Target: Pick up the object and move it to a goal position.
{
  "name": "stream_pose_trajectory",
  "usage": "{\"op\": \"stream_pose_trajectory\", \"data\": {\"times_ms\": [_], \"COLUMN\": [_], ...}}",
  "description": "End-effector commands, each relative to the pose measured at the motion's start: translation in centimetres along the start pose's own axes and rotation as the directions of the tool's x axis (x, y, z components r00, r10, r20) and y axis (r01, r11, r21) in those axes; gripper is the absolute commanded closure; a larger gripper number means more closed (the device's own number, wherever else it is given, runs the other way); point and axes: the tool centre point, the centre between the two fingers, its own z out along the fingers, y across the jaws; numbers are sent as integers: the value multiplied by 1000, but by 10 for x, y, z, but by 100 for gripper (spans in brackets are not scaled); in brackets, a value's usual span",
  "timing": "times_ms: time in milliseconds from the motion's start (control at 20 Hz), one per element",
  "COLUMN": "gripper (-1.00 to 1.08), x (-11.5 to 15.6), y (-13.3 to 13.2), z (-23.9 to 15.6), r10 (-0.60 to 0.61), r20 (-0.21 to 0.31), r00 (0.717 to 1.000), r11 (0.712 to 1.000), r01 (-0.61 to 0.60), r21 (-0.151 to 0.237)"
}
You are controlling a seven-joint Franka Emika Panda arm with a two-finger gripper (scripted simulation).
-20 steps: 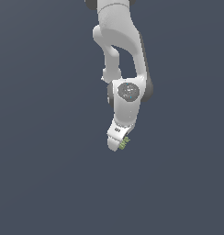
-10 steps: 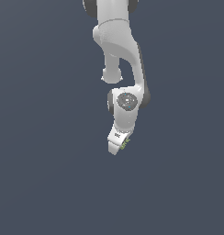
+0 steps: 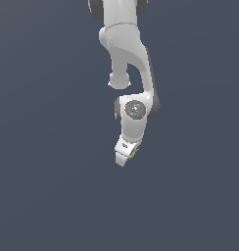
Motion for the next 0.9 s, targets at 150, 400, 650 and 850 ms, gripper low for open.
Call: {"op": "stream_pose_trajectory", "data": {"times_ms": [150,400,650,850], "gripper": [108,108,108,108], "x": [0,1,5,9], "y": [0,-2,-7,-13], "z": [0,-7,-28,-57], "r10": [0,0,-1,-1], "r20": [0,0,1,1], "r00": [1000,1000,1000,1000], "r11": [1000,1000,1000,1000], "r01": [0,0,1,1], "r21": [0,0,0,0]}}
